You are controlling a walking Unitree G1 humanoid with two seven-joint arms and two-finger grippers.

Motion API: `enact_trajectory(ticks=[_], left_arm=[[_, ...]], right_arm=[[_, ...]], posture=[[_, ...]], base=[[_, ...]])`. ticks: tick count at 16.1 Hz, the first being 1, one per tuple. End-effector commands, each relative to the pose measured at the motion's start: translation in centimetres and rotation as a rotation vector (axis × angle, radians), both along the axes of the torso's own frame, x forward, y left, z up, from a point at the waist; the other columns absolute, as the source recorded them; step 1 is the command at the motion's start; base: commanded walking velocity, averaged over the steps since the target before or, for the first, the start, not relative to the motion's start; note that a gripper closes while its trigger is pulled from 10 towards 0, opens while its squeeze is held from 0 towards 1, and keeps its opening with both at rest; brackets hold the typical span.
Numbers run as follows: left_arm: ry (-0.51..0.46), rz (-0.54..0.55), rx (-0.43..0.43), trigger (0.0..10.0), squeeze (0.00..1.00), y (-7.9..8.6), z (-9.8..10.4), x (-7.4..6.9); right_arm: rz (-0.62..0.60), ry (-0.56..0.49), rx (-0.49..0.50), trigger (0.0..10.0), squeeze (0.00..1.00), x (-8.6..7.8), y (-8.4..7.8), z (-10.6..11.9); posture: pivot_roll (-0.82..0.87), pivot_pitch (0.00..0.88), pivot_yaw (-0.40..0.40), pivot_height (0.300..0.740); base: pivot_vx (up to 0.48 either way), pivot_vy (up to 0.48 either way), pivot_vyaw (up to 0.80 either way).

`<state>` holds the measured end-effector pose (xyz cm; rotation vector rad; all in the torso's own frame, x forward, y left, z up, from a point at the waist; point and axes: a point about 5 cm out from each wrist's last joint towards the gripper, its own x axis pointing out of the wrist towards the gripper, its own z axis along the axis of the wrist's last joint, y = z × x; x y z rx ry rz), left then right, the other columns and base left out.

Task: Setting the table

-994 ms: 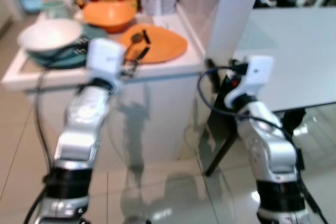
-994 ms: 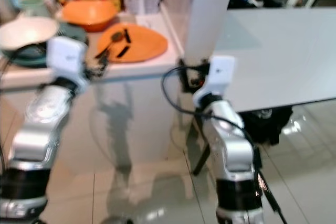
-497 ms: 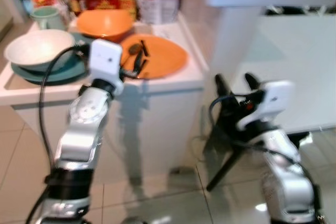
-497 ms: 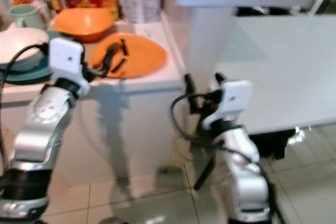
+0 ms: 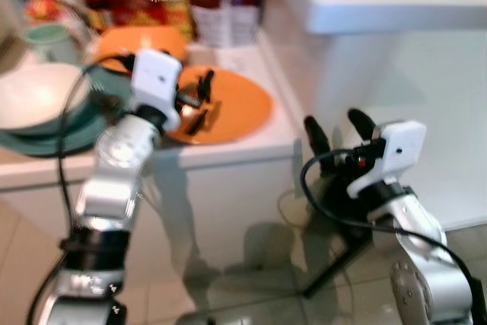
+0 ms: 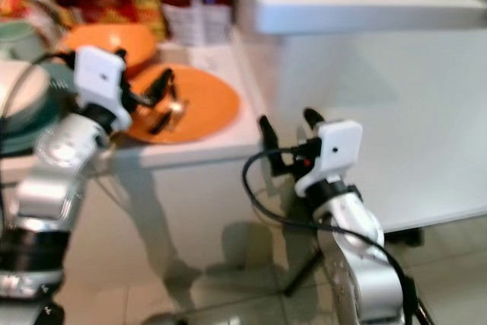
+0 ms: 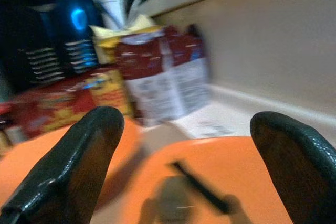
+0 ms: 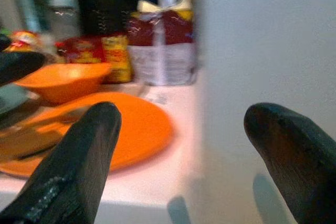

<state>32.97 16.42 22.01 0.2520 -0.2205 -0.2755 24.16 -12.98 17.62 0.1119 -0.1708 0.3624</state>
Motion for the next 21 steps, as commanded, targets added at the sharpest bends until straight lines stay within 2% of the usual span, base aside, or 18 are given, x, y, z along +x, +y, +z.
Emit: enact_trajectory(ticks=[1, 2, 5, 7, 8, 10, 12, 13, 15, 17, 21], left_arm=[[0.022, -0.032, -0.006, 10.0, 0.00, -0.4, -0.3, 0.2], [0.046, -0.074, 0.032, 10.0, 0.00, -0.7, -0.6, 0.5], [0.136, -0.165, 0.059, 10.0, 0.00, -1.1, -1.1, 1.0], [0.266, -0.221, 0.131, 10.0, 0.00, -0.3, -1.7, 1.9], [0.290, -0.228, 0.149, 10.0, 0.00, 0.0, -1.8, 2.3], [0.307, -0.229, 0.131, 10.0, 0.00, 0.3, -1.5, 3.2], [0.353, -0.256, 0.111, 10.0, 0.00, 0.3, -1.7, 3.9], [0.374, -0.243, 0.104, 10.0, 0.00, 0.3, -1.7, 4.6], [0.384, -0.228, 0.092, 10.0, 0.00, 0.3, -1.7, 5.0], [0.463, -0.199, 0.094, 10.0, 0.00, 0.6, -2.3, 5.8], [0.513, -0.191, 0.129, 10.0, 0.00, 0.9, -2.5, 6.2]], right_arm=[[0.002, -0.008, -0.004, 10.0, 0.00, -0.2, -0.2, 0.5], [0.022, -0.006, -0.006, 10.0, 0.00, -0.7, -0.2, 0.6], [0.083, 0.012, 0.001, 10.0, 0.00, -1.4, 0.0, 0.8], [0.244, 0.014, -0.028, 10.0, 0.00, -2.4, 1.1, 1.4], [0.301, 0.022, -0.064, 10.0, 0.00, -2.8, 1.4, 1.4], [0.354, 0.046, -0.087, 10.0, 0.00, -3.3, 1.1, 1.3], [0.369, 0.060, -0.113, 10.0, 0.00, -3.4, 0.6, 1.3], [0.379, 0.069, -0.124, 10.0, 0.00, -3.4, 0.5, 1.4], [0.389, 0.076, -0.134, 10.0, 0.00, -3.4, 0.4, 1.4], [0.410, 0.099, -0.163, 10.0, 0.00, -3.7, 0.2, 1.2], [0.418, 0.115, -0.179, 10.0, 0.00, -3.7, -0.1, 1.1]], posture=[[0.05, 0.068, -0.028, 0.740], [0.05, 0.071, -0.027, 0.740], [0.06, 0.073, -0.022, 0.740], [0.05, 0.071, -0.018, 0.740], [0.05, 0.071, -0.018, 0.740], [0.05, 0.073, -0.018, 0.740], [0.04, 0.076, -0.015, 0.740], [0.03, 0.078, -0.014, 0.740], [0.03, 0.076, -0.014, 0.740], [0.03, 0.072, -0.015, 0.740], [0.03, 0.066, -0.019, 0.740]], base=[[0.000, 0.000, 0.00], [0.000, 0.000, 0.00], [0.000, 0.000, 0.00], [0.000, 0.000, 0.00], [0.000, 0.000, 0.00], [0.000, 0.000, 0.00], [0.000, 0.000, 0.00], [0.000, 0.000, 0.00], [0.000, 0.000, 0.00], [0.000, 0.000, 0.00], [0.000, 0.000, 0.00]])
